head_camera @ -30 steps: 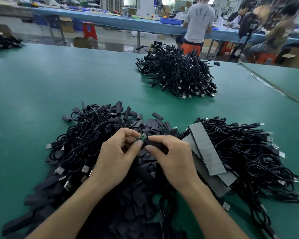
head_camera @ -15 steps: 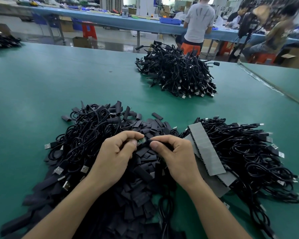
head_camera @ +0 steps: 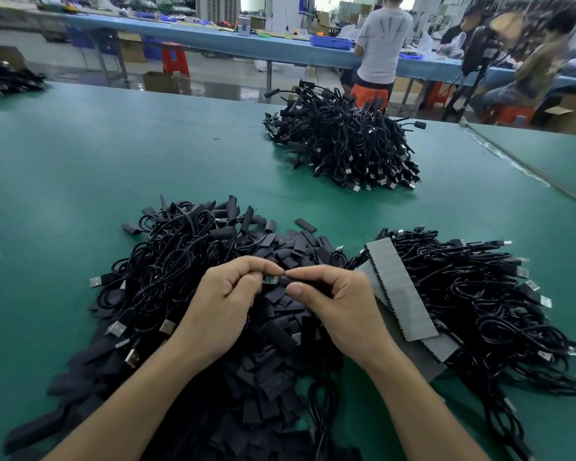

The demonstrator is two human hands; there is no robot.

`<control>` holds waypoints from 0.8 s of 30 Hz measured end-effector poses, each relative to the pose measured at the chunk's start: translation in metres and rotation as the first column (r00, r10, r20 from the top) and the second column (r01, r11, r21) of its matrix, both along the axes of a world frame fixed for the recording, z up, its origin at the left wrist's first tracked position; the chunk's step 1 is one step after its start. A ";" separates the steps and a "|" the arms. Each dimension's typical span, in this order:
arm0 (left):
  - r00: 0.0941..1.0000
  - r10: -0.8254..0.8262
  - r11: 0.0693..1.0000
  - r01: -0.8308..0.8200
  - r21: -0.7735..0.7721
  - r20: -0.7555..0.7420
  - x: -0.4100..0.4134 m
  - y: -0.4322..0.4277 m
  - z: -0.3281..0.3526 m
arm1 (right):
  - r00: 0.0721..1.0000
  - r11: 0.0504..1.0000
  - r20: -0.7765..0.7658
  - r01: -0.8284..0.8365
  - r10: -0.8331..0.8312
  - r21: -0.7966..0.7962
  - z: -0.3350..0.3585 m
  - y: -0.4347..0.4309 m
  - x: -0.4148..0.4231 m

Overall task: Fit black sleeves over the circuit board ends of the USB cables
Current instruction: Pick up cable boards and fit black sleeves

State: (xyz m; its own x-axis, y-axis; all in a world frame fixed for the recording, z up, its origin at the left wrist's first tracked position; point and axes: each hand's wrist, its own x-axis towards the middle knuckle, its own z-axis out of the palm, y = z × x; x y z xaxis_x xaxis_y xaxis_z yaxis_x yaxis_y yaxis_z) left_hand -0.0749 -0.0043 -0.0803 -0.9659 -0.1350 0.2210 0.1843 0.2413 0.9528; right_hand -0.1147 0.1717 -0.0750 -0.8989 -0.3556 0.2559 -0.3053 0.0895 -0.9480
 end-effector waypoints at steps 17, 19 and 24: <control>0.998 -0.058 0.998 0.058 0.006 0.037 0.003 0.000 0.005 | 0.999 0.996 -0.035 0.001 0.002 0.091 0.006 0.003 0.001; 0.997 -0.069 0.998 0.069 0.011 0.033 0.003 -0.001 0.005 | 1.000 0.997 -0.027 -0.004 0.006 0.080 0.005 0.002 0.002; 0.996 -0.091 0.996 0.091 0.018 0.023 0.003 -0.001 0.004 | 1.000 0.999 0.015 0.016 -0.017 0.028 0.004 0.001 0.001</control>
